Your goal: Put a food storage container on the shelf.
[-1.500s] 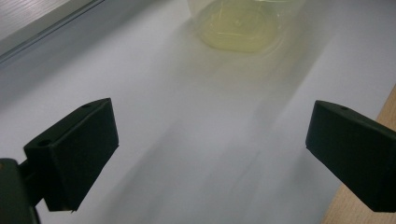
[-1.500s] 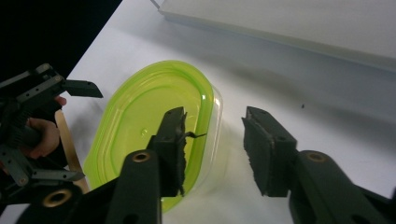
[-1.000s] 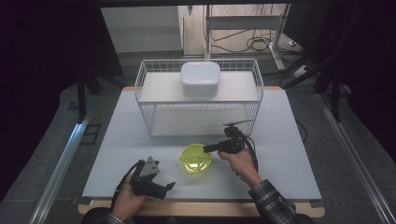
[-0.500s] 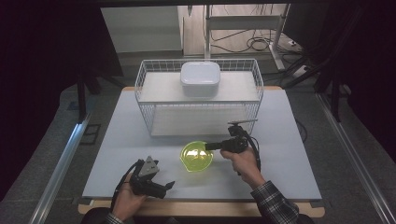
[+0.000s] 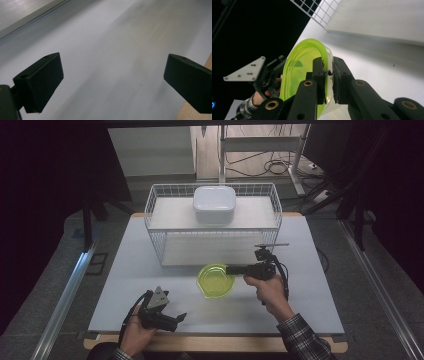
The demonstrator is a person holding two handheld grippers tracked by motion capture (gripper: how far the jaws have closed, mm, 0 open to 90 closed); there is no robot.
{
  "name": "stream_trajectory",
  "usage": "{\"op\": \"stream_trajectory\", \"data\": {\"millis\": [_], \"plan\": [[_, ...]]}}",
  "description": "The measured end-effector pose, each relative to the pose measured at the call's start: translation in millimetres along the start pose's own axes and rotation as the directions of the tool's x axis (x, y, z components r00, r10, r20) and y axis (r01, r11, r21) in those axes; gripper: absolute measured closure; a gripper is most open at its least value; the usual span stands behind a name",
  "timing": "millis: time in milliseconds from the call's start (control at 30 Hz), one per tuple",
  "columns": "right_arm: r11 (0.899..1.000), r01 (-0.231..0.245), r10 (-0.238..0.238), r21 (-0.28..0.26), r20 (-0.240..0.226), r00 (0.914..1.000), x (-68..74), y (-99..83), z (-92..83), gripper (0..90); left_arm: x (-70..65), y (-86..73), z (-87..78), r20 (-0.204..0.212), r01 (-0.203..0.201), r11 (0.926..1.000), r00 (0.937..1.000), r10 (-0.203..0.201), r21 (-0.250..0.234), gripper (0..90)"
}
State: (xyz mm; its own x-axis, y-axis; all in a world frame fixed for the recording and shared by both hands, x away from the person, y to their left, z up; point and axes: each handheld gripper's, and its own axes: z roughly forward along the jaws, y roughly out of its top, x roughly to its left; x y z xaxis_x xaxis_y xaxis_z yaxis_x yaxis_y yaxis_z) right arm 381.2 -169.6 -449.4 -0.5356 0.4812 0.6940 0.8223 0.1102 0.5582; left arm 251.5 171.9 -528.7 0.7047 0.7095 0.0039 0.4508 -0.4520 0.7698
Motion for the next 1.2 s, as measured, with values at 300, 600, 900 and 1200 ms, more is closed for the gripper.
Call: {"op": "stream_trajectory", "data": {"millis": [300,600,900,1200], "plan": [[0.999,0.008,-0.008,-0.031,-0.004,1.0000,12.5,12.8,-17.9,81.3,1.3,-0.1,-0.7,0.001,0.009,0.9999,1.0000,-0.009,-0.006,2.3],[0.997,0.023,-0.024,-0.078,-0.013,0.9996,30.3,32.6,-35.6,81.4,1.6,-0.1,-0.8,0.001,0.005,1.0000,1.0000,-0.005,-0.003,2.3],[0.992,0.037,-0.039,-0.117,-0.016,0.9991,49.1,57.0,-50.6,81.3,1.9,-0.2,-1.1,-0.002,0.003,1.0000,1.0000,-0.003,-0.005,2.3],[0.985,0.049,-0.055,-0.166,-0.033,0.9980,67.4,81.4,-61.5,81.4,1.6,-0.3,-0.7,0.000,0.004,1.0000,1.0000,-0.004,-0.007,2.3]]}}
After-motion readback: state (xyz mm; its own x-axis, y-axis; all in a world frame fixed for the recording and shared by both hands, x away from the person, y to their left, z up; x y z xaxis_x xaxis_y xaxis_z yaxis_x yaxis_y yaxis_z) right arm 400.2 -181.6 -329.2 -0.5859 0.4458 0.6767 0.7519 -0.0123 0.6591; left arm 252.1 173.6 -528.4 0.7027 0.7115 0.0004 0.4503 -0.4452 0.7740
